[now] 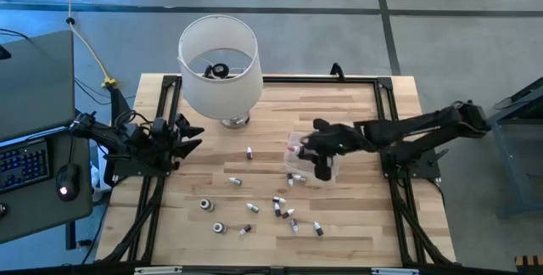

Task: Pick & Place food coloring
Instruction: Put the large pink food coloring bottle into the transparent bin

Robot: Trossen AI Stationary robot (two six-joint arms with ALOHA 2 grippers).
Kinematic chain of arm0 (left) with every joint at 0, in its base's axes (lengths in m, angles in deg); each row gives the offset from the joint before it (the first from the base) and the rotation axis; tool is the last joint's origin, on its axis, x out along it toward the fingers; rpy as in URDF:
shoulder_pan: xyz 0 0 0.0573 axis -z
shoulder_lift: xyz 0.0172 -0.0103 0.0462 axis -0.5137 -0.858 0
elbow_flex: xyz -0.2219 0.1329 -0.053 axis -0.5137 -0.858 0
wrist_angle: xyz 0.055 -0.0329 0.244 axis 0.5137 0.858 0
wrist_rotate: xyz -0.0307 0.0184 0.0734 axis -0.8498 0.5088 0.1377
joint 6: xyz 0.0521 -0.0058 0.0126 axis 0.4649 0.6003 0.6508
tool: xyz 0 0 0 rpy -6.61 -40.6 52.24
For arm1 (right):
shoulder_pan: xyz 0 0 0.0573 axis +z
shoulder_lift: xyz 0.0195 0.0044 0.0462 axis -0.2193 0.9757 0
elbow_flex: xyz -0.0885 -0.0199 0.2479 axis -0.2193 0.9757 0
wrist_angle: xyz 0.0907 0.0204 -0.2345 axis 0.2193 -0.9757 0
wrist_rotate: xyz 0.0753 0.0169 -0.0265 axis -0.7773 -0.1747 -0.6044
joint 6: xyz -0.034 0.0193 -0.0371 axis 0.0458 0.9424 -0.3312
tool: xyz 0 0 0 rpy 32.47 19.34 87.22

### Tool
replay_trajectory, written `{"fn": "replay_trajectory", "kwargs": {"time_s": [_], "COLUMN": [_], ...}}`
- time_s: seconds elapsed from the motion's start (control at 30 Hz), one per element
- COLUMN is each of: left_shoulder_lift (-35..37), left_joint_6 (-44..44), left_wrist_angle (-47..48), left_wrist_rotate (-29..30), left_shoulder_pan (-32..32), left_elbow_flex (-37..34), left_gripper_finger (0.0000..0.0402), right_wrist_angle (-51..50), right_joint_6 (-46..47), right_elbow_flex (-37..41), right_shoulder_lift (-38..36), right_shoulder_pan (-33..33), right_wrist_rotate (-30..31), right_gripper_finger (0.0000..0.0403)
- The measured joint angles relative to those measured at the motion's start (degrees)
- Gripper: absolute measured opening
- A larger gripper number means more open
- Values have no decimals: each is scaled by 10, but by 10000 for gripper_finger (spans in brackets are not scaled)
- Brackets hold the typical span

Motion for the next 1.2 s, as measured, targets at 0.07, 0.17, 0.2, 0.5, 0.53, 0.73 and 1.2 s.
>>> {"fn": "replay_trajectory", "kwargs": {"time_s": [0.07,0.17,0.2,0.5,0.53,0.73,1.2], "left_shoulder_lift": [-12,-46,-61,-314,-350,-550,-815], "left_joint_6": [12,43,52,58,57,67,81], "left_wrist_angle": [-1,0,0,19,18,19,18], "left_wrist_rotate": [-22,-34,-31,18,29,99,-1], "left_shoulder_pan": [0,0,0,0,0,0,-20], "left_elbow_flex": [13,39,49,180,199,318,529], "left_gripper_finger": [195,195,195,195,195,195,195], "right_wrist_angle": [86,218,263,526,523,514,522], "right_joint_6": [-8,-4,0,6,6,6,2], "right_elbow_flex": [50,137,165,292,293,294,293], "right_shoulder_lift": [-16,-38,-42,-47,-46,-46,-46], "right_shoulder_pan": [16,31,34,38,37,42,82], "right_wrist_rotate": [-8,0,9,-7,-8,-11,-14], "right_gripper_finger": [119,118,118,121,121,121,122]}}
